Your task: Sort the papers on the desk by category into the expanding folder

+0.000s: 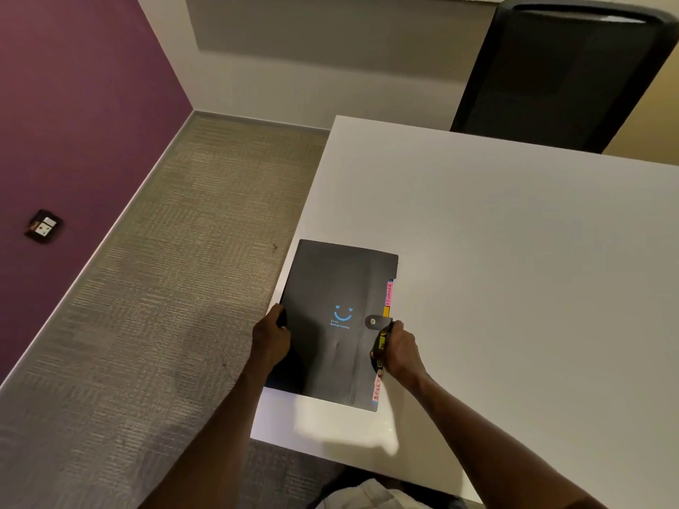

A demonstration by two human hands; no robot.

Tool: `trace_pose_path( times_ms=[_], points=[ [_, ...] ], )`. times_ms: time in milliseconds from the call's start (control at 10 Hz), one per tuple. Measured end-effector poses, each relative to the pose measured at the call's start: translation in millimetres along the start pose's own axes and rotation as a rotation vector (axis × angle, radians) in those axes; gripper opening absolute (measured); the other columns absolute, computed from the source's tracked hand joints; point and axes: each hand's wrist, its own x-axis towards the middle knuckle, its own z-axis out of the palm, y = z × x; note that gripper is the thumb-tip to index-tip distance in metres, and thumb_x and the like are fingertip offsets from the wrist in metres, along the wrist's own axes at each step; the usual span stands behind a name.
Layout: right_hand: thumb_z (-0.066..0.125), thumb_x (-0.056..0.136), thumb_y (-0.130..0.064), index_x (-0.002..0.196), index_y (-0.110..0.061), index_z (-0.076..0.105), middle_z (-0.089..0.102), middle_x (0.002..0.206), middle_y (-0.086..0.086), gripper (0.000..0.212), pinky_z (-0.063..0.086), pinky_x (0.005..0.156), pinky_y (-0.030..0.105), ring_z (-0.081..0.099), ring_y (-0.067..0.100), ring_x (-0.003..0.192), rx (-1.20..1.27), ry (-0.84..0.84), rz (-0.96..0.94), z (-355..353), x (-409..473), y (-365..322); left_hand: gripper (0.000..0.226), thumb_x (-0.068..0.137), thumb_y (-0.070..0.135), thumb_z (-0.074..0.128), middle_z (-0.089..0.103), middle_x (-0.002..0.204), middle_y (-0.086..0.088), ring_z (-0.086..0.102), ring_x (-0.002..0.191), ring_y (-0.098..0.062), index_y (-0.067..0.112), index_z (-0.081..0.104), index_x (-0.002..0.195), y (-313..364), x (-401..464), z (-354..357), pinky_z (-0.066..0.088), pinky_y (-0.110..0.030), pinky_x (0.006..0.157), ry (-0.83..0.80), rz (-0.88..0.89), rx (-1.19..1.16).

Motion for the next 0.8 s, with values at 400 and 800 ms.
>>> trace_pose_path(
  times_ms=[400,800],
  points=[
    [0.071,0.083,-0.008,0.099,-0.013,0.04,0.058,0.086,0.003,0.035,0.04,0.055,0.019,0.057,0.018,0.072,0.002,-0.028,-0.051,0.2,2.2,7.2,0.041,0.096,-0.007,0.047,0.059,0.13,-0.019,0.055,0.118,-0.04,0.002,0.052,0.135,-3.8,3.5,0.8,0.037,-0.024,0.086,-0.065,-0.014,0.013],
    [0.059,0.089,-0.017,0.108,0.002,0.055,0.064,0.11,0.017,0.027,0.045,0.076,0.033,0.059,0.034,0.104,-0.202,-0.054,-0.106,-46.9,-12.5,38.2,0.025,0.095,-0.003,0.042,0.066,0.107,-0.017,0.062,0.103,-0.036,0.0,0.063,0.107,19.3,5.2,19.9,0.051,-0.036,0.09,0.245,0.173,-0.086]
  ],
)
